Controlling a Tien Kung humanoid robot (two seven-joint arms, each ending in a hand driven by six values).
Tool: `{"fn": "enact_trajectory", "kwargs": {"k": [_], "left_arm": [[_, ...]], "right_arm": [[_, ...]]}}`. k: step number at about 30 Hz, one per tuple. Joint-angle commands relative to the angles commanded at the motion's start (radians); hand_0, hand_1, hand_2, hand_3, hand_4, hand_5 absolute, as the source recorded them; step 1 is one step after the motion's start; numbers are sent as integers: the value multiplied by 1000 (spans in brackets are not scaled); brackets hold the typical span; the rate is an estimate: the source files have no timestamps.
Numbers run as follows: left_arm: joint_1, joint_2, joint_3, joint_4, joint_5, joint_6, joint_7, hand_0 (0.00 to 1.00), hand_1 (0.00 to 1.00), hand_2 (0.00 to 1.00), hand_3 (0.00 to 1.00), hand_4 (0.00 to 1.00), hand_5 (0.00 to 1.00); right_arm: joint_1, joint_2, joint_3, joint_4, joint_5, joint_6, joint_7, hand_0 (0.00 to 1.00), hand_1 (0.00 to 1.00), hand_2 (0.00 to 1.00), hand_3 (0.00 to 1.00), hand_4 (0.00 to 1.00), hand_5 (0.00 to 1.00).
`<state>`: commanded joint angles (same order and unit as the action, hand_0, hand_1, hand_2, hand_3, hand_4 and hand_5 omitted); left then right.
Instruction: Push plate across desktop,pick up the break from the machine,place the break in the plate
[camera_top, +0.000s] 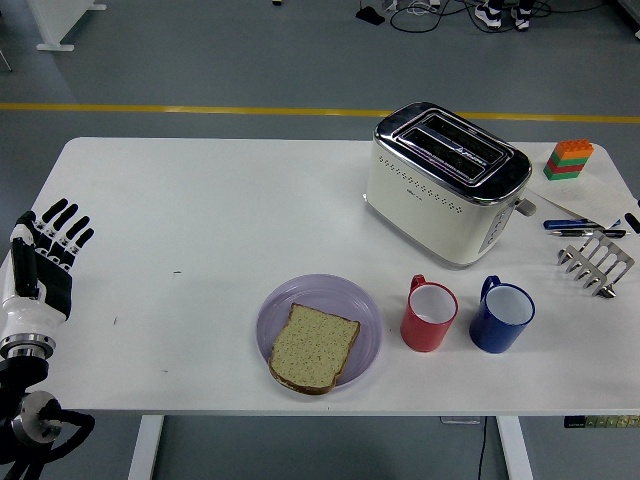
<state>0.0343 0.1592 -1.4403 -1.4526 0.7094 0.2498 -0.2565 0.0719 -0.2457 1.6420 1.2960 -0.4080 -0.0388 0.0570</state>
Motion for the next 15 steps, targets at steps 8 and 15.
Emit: {"fn": "enact_trajectory", "kwargs": {"k": [8,15], "left_arm": [[7,-2,-7,2,-1,0,1,766,750,780,710,484,998],[5,-3,-6,1,0,-2,2,767,750,779,709,483,998]], "right_arm": [[1,0,-4,0,0,0,-1,694,674,690,645,563,417],[-4,2,-2,-1,-1,2,-1,694,673,689,644,564,416]]}}
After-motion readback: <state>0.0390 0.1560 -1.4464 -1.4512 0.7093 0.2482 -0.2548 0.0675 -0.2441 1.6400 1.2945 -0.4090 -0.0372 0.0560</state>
